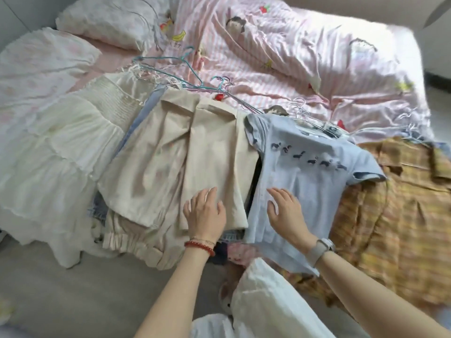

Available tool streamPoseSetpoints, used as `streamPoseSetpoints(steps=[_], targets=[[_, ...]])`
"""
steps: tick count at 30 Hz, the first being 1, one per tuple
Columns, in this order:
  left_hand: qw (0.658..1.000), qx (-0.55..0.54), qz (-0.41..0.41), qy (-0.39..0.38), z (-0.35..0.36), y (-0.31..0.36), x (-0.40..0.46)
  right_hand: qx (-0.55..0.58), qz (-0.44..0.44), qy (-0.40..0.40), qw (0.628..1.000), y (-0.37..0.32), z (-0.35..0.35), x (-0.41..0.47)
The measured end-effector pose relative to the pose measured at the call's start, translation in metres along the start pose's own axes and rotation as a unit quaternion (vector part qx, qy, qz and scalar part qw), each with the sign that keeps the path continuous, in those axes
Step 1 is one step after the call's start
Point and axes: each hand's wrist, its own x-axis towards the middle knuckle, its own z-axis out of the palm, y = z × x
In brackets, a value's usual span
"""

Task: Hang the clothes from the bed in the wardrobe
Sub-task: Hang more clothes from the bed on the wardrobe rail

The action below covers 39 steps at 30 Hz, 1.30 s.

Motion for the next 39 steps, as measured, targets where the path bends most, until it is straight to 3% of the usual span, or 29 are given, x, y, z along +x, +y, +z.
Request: streamPoseSetpoints(steps=[5,11,19,23,26,29,34,39], targets=[[0.998,-0.004,0.051,-0.042,0.03,0.048,-0.04,0.035,0.045,0.017,0.998,0.06,-0.027,-0.061],[0.992,0.012,0.094,-0.085,0.056,0.11,-0.042,0.048,0.081,0.007,0.995,0.124,-0.066,-0.057],[0.985,0.073,0.09,-0.129,0.113,0.199,0.027,0.014,0.077,0.071,0.994,0.212,-0.124,0.07],[0.983,0.089,0.057,-0.15,0.151,0.23,0.07,-0.034,0.079,0.024,0.996,0.256,-0.129,0.155],[0.983,0.091,0.038,-0.152,0.17,0.241,0.095,-0.016,0.102,-0.038,0.994,0.275,-0.118,0.206],[0.984,0.09,0.022,-0.15,0.176,0.246,0.109,-0.014,0.146,-0.052,0.988,0.281,-0.109,0.232],[0.994,0.067,0.0,-0.082,0.16,0.255,0.128,-0.003,0.124,0.051,0.991,0.286,-0.111,0.22],[0.995,0.065,0.021,0.077,0.125,0.275,0.151,0.011,0.006,0.13,0.991,0.289,-0.125,0.191]])
